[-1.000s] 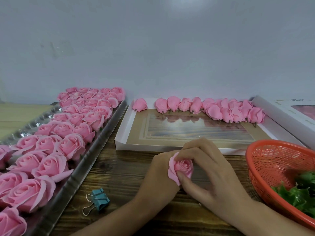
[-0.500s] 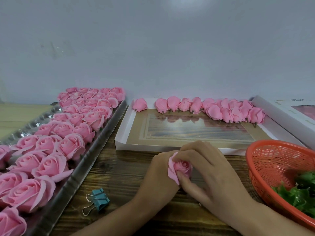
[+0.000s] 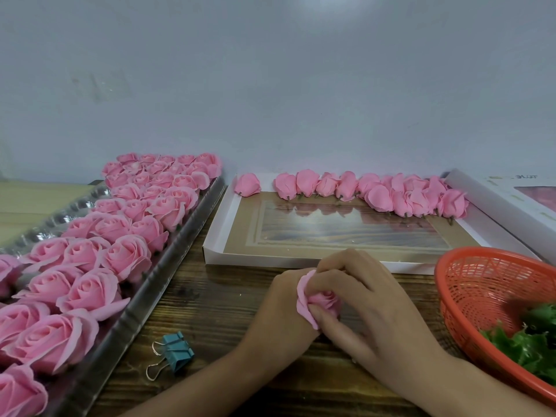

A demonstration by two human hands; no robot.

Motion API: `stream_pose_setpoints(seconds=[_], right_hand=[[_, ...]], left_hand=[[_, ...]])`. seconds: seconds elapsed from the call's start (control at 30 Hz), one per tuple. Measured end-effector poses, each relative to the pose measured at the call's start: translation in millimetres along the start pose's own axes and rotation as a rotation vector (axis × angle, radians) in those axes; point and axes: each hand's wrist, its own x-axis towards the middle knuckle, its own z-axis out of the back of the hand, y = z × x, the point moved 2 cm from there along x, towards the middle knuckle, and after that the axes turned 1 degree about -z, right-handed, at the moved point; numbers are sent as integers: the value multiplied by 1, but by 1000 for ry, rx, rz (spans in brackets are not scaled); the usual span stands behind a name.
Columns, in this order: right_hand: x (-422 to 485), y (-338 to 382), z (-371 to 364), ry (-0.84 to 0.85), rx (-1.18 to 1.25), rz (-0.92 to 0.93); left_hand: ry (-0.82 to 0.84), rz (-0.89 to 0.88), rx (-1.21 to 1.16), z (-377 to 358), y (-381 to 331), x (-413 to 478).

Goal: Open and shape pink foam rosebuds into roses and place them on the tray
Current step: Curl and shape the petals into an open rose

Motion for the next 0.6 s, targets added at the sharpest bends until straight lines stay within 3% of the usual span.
stream_pose_setpoints(seconds=[0.3, 0.6], right_hand=[[0, -1, -2, 47, -22, -54], [1, 0, -3, 47, 102, -127]], left_hand=[[-18, 33, 11, -1, -5, -2], [-2, 109, 27, 0, 1, -2]])
